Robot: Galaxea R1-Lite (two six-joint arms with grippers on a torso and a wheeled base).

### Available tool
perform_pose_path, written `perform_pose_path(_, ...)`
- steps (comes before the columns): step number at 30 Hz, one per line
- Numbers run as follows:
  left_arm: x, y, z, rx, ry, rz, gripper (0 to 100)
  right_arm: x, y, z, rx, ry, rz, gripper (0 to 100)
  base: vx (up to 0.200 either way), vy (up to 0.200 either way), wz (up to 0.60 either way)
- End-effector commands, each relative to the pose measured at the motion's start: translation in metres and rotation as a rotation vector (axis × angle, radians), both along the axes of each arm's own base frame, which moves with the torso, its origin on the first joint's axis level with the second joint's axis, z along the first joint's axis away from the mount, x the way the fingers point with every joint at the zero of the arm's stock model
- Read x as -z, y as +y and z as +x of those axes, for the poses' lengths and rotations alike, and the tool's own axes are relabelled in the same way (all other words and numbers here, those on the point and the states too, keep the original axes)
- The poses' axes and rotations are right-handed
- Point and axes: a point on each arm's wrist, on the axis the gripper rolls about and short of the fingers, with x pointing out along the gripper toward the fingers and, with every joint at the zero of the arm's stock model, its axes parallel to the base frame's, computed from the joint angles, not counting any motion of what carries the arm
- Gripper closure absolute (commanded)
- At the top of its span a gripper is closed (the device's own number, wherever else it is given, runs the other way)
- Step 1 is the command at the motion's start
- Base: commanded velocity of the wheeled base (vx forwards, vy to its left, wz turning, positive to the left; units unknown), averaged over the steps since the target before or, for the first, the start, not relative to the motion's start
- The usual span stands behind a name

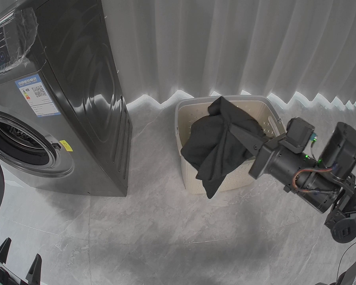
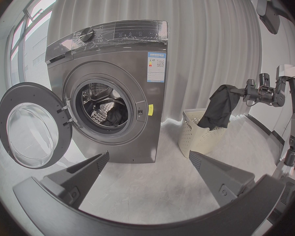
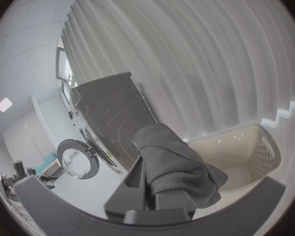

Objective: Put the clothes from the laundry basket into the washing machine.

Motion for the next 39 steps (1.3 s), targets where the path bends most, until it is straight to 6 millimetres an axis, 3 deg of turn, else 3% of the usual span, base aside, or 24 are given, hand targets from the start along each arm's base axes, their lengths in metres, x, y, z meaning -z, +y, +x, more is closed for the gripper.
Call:
perform_pose_path(1, 0.004, 0.000, 0.000, 0.001, -0.001, -0.001, 0, -0.013, -0.019, -0.014, 0.016, -0.054, 0.019, 100, -0.200, 0.000, 0.00)
perform_pose_path(6, 0.004, 0.000, 0.000, -0.001, -0.003, -0.007, 0, -0.013, -0.018, -0.013, 0.020, -0.059, 0.015, 100, -0.200, 0.000, 0.00)
perform_pose_path(12, 0.004, 0.000, 0.000, -0.001, -0.003, -0.009, 0, -0.014, -0.017, -0.011, 0.021, -0.061, 0.020, 100, 0.000, 0.000, 0.00)
perform_pose_path(39, 0.004, 0.000, 0.000, -0.001, -0.003, -0.012, 0, -0.018, -0.020, -0.003, 0.053, -0.073, 0.033, 100, 0.000, 0.200, 0.00)
